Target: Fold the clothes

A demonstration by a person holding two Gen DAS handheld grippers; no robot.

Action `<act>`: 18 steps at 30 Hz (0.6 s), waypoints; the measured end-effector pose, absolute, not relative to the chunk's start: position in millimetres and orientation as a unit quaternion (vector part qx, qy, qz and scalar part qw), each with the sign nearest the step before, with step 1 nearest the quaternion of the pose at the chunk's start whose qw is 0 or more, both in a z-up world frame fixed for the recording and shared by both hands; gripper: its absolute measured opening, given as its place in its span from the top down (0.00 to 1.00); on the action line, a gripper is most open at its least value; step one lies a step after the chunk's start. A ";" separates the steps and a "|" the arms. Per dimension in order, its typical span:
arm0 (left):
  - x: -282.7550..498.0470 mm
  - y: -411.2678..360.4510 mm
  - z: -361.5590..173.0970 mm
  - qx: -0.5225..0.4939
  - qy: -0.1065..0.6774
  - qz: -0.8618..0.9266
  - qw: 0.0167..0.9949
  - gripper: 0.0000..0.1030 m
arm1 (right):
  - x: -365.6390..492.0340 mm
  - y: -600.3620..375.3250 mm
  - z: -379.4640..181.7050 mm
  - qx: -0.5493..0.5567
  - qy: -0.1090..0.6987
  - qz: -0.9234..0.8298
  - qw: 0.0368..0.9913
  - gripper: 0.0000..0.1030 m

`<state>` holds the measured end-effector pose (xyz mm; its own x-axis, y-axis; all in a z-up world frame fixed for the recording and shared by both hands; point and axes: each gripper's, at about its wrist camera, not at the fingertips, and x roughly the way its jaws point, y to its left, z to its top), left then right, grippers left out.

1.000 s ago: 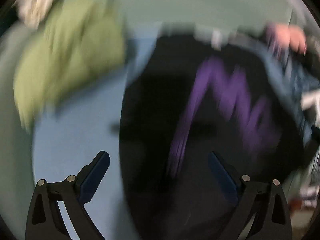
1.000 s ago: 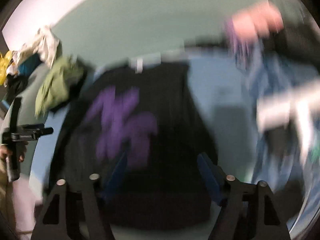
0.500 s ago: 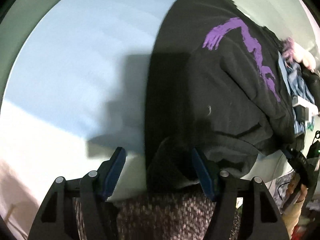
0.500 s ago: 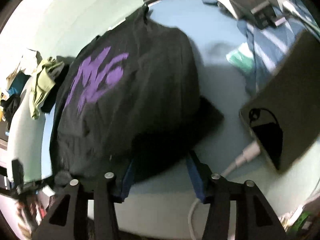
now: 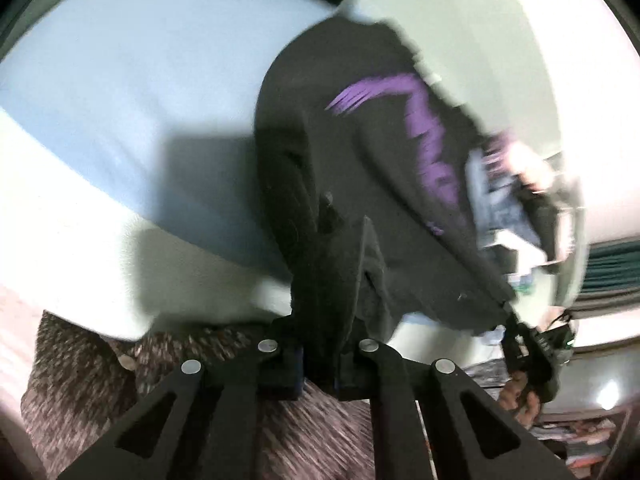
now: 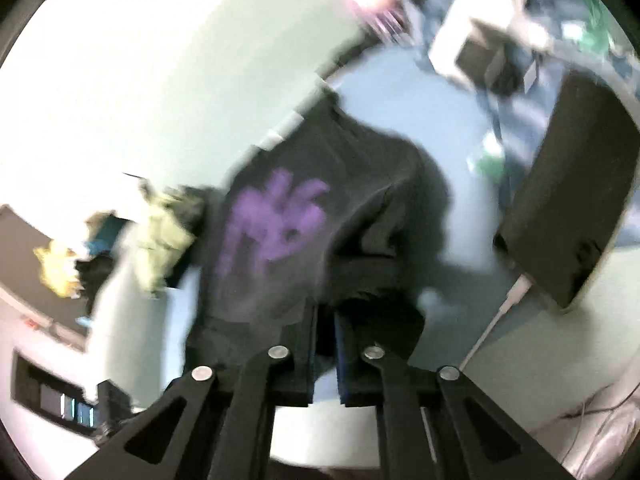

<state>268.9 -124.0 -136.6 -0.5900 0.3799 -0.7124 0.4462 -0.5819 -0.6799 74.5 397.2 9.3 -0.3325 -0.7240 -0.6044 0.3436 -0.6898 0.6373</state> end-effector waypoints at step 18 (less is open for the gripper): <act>362.3 -145.9 -97.5 0.412 0.419 -0.804 0.090 0.97 | 138.2 461.7 2.9 0.501 -0.114 -0.804 0.298 0.65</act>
